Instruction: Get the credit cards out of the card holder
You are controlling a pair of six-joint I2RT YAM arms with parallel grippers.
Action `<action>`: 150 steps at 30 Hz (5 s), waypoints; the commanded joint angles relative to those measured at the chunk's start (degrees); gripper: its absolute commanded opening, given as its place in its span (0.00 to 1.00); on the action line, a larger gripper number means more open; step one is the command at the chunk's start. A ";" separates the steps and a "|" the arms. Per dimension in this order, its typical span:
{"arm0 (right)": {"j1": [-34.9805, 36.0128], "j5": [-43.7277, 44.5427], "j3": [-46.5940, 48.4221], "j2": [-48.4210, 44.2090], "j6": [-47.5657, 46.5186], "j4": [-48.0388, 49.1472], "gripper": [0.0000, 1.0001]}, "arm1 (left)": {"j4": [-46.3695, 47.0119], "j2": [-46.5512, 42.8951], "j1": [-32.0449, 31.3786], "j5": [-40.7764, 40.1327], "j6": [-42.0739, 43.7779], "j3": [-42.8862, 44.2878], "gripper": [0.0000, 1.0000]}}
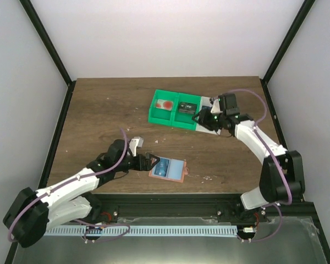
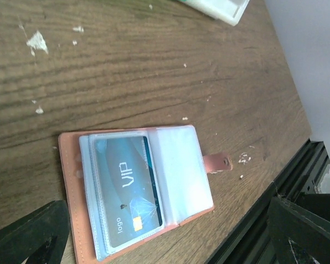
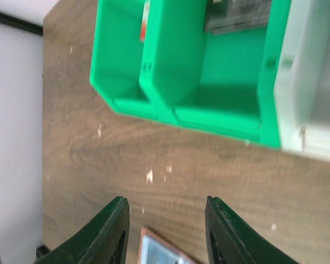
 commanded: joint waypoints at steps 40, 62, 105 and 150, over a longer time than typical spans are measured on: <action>25.36 -1.33 -31.44 -11.85 10.05 21.13 0.41 | 27.47 23.51 -5.88 9.47 -14.33 -7.30 0.47; 28.11 0.28 -31.34 -3.75 10.83 25.62 0.33 | 26.36 23.37 -5.06 5.50 -10.61 -6.14 0.00; 28.60 -1.51 -34.16 2.28 12.69 34.46 0.01 | 28.98 27.32 -4.57 7.03 -10.24 -7.52 0.00; 26.67 -2.57 -39.32 -2.53 14.04 39.98 0.04 | 24.79 26.65 -3.73 4.76 -8.13 -6.85 0.00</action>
